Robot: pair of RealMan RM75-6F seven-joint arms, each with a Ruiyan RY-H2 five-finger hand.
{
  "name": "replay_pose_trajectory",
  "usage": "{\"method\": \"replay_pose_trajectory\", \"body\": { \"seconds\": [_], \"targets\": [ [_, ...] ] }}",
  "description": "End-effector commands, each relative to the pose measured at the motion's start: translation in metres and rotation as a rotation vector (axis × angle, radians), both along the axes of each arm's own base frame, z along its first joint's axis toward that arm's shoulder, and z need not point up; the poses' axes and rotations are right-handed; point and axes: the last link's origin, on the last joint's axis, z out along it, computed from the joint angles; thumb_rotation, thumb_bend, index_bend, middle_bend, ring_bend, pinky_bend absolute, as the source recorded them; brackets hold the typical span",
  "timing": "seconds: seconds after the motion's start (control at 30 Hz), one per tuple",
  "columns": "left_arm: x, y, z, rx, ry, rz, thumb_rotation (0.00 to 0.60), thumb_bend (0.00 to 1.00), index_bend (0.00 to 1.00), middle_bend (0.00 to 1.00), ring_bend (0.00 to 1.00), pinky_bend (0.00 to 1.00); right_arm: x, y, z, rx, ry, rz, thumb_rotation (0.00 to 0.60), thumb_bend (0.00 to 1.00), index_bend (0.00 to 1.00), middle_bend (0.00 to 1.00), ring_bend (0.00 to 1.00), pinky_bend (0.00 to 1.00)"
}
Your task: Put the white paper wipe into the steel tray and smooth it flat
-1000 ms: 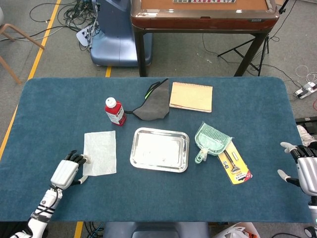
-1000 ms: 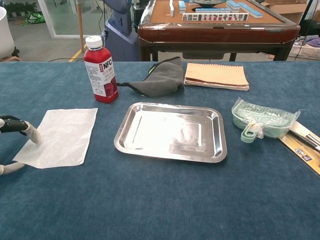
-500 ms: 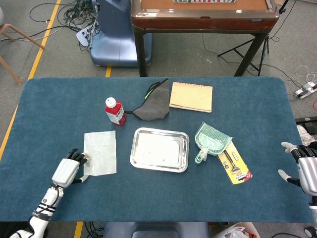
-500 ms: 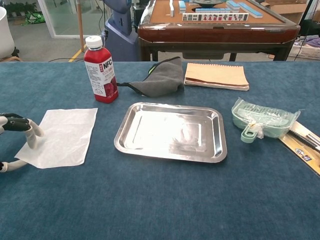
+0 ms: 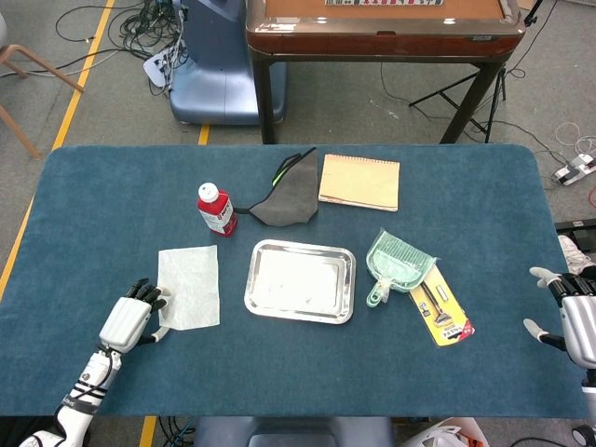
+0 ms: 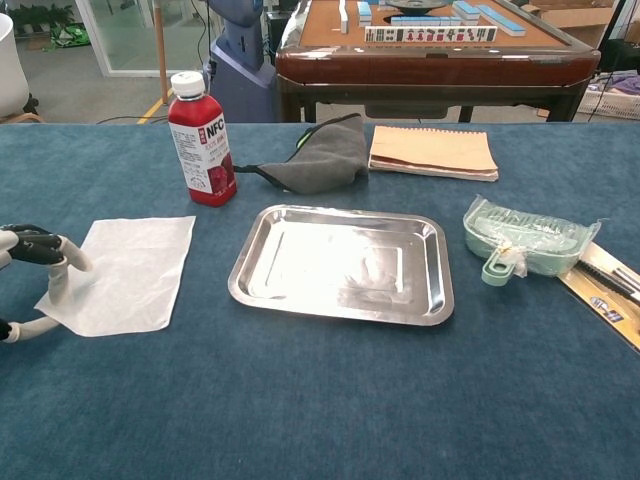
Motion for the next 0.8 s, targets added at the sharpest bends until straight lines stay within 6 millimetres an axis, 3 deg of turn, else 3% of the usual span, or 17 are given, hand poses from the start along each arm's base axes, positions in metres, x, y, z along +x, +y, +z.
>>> {"method": "replay_pose_trajectory", "body": {
  "seconds": [0.03, 0.27, 0.57, 0.8],
  "targets": [
    [0.000, 0.000, 0.000, 0.000, -0.001, 0.000, 0.600, 0.27, 0.61, 0.30, 0.21, 0.09, 0.000, 0.000, 0.000, -0.001, 0.000, 0.000, 0.600, 0.07, 0.27, 0.39, 0.28, 0.34],
    [0.000, -0.001, -0.003, -0.009, 0.004, 0.003, 0.600, 0.30, 0.62, 0.30, 0.20, 0.09, 0.000, 0.000, 0.001, -0.002, 0.000, 0.002, 0.600, 0.07, 0.28, 0.39, 0.28, 0.34],
    [0.000, 0.002, -0.004, -0.015, 0.010, 0.000, 0.600, 0.42, 0.63, 0.30, 0.20, 0.09, -0.001, 0.000, 0.001, -0.004, -0.002, -0.002, 0.600, 0.07, 0.28, 0.39, 0.28, 0.34],
    [0.012, 0.016, 0.005, -0.004, -0.028, -0.035, 0.600, 0.44, 0.63, 0.30, 0.20, 0.09, -0.002, -0.001, 0.002, -0.003, -0.006, 0.000, 0.600, 0.07, 0.28, 0.39, 0.28, 0.34]
  ]
}}
